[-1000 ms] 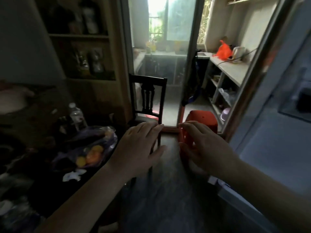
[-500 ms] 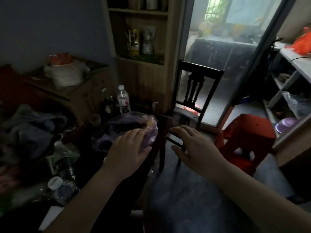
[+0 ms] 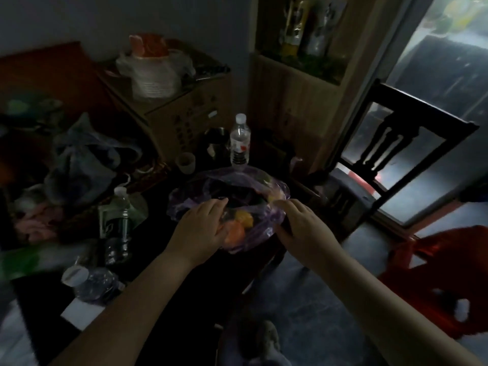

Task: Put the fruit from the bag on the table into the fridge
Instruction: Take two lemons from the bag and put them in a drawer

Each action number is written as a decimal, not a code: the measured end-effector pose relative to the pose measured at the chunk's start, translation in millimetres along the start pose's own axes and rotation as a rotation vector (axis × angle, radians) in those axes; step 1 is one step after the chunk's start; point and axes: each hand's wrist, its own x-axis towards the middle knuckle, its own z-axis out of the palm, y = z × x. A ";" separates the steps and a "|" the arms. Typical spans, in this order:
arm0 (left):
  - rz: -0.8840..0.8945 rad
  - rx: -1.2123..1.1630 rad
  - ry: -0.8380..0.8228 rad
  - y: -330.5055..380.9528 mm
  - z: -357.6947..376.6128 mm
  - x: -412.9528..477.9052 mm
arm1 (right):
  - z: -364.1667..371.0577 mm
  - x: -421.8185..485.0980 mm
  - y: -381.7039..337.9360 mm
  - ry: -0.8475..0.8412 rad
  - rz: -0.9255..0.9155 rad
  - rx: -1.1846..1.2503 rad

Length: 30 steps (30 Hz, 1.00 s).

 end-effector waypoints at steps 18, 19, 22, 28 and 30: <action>-0.395 -0.223 -0.087 -52.9 77.2 121.4 | 109.4 156.8 54.0 -0.326 -0.059 0.128; -0.389 -0.232 -0.090 -56.1 81.6 122.9 | 116.9 161.6 54.5 -0.345 -0.059 0.134; -0.404 -0.262 -0.120 -65.6 92.8 119.9 | 135.7 173.9 55.9 -0.394 -0.041 0.129; -0.451 -0.219 -0.151 -73.2 103.7 95.5 | 160.3 175.0 54.3 -0.497 -0.049 0.046; -0.481 -0.189 -0.186 -71.6 106.8 84.6 | 165.4 167.4 54.6 -0.502 -0.059 0.038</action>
